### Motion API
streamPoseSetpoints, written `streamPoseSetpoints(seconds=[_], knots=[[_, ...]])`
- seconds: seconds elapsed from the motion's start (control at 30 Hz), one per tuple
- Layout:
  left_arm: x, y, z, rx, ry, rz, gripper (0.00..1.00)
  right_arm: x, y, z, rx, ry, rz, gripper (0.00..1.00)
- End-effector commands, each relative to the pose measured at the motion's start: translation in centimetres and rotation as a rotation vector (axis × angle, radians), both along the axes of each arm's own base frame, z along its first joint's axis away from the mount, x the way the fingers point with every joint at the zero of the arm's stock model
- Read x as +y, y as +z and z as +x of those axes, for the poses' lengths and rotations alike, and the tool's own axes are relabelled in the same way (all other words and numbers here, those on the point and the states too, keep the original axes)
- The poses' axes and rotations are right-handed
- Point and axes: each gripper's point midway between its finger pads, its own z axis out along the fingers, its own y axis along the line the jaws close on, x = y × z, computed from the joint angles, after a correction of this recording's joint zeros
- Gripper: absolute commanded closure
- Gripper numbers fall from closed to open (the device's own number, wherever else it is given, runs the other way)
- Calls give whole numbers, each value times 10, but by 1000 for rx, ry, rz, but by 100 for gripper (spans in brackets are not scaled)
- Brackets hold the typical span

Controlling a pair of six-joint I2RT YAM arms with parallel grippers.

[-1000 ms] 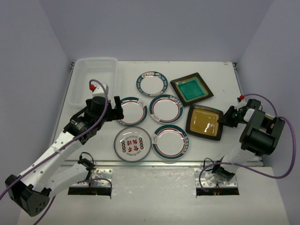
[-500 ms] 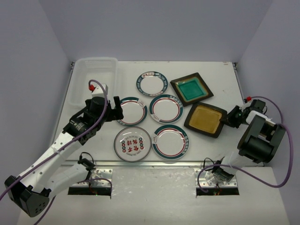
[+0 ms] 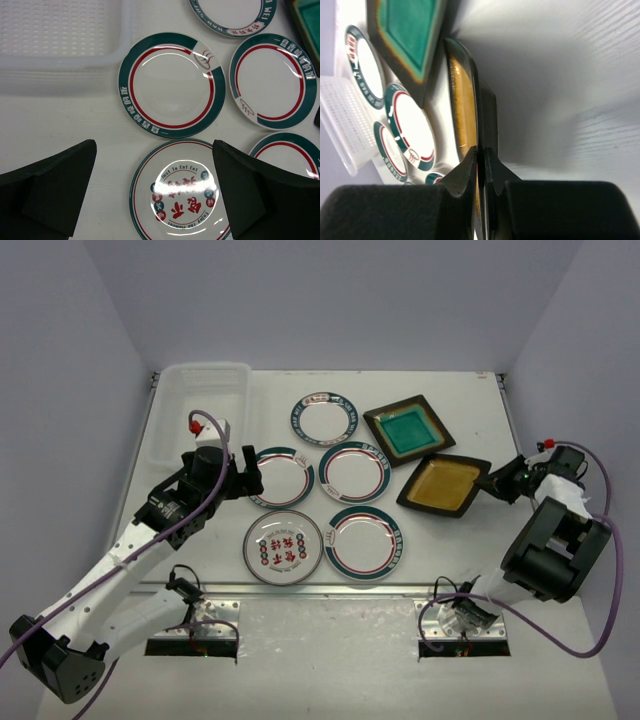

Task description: Place the plates into the plastic bin on the countertop

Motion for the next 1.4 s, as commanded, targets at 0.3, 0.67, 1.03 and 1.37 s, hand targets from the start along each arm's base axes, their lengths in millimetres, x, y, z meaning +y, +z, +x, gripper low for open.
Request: streamPoseSetpoints(seconds=[0.3,0.67,1.03,1.37], knots=[[-7,20,4,-56,-18,-38,0,6,69,22,-231,24,113,100],[-9,21,4,-62,-24,-42,0,-5,114,25,-322,-33,29,100],[-11,20,6,-58,-31,-48,0,17,154,19,-449,37,63,100],[-63,41,28,27,-247,-355,0,100,208,31,-581,342,105,100]])
